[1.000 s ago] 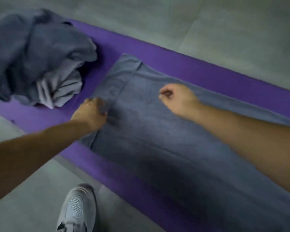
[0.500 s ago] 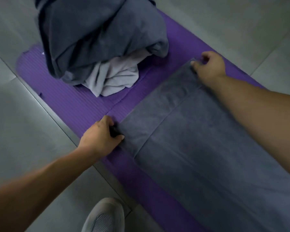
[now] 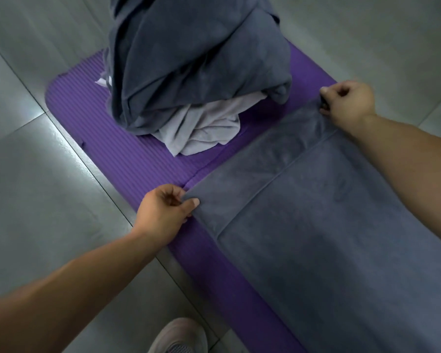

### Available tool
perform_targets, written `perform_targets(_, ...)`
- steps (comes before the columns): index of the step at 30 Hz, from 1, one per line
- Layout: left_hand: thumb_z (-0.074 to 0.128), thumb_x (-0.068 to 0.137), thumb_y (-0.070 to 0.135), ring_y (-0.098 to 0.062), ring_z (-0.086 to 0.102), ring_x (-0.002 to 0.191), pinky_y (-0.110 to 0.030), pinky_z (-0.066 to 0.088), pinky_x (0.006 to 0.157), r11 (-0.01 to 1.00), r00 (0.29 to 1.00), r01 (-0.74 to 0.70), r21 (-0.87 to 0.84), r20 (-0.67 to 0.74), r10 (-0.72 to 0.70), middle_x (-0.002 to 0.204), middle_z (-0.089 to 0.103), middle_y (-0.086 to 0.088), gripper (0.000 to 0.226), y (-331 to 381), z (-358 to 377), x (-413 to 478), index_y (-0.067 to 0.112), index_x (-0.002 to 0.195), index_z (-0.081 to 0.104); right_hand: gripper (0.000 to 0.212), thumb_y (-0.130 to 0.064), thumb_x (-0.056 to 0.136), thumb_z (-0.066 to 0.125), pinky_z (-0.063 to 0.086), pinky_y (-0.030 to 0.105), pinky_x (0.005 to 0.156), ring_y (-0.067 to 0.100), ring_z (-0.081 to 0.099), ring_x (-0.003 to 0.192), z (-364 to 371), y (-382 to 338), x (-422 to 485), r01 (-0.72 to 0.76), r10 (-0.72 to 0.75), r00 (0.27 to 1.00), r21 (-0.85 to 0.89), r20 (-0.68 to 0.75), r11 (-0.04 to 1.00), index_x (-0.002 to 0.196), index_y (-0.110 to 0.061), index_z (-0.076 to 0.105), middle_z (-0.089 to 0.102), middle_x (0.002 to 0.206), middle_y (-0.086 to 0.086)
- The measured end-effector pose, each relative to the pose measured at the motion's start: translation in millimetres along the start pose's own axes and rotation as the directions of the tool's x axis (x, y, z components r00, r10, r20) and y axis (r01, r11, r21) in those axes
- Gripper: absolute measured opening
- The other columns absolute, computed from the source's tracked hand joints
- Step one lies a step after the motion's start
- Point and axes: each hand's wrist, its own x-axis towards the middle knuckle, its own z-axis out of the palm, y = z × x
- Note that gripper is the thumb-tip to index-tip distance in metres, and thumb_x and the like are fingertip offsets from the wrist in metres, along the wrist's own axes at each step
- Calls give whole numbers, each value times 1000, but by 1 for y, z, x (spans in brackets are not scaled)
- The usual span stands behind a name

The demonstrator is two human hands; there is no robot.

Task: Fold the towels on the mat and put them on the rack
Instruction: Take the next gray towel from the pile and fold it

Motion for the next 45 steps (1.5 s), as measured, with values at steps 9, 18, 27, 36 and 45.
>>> perform_targets(9,80,82,25,-10,71,84,-32,57,84,876,791,-469,113,496,359,87,75,6,7,39,13,-36,21,87,77,23,-32,95,69,54,23,60,1,59,56,-52,-7,-46,135,-138,988,44,64,990,75,-22,65,65,57,-14)
perform_targets(18,83,81,33,3,67,77,-12,49,71,640,492,-728,246,837,238,81,72,15,9,101,122,-119,35,78,74,23,-2,93,67,56,23,49,2,62,51,-175,60,-113,-82,101,994,287,-51,954,78,-19,60,59,75,3)
perform_targets(27,83,83,28,-3,65,72,-25,54,75,725,453,-672,151,858,241,79,71,8,12,13,319,-258,21,84,74,18,-2,91,67,59,31,62,13,64,69,-320,185,-206,-220,314,942,486,-121,846,85,-18,68,66,79,3)
perform_targets(36,83,81,35,-5,65,76,-29,56,75,706,384,-700,108,890,245,81,67,12,15,-89,407,-367,22,85,76,32,-10,82,80,53,22,53,10,67,74,-423,300,-293,-277,429,860,453,-277,847,112,-17,69,70,99,1)
perform_targets(45,74,81,48,-5,61,76,-20,49,68,494,181,-869,19,942,283,82,64,10,22,-145,463,-440,27,85,74,49,-17,75,68,58,26,91,11,69,100,-491,401,-359,-298,462,752,383,-470,874,124,-16,67,71,111,0)
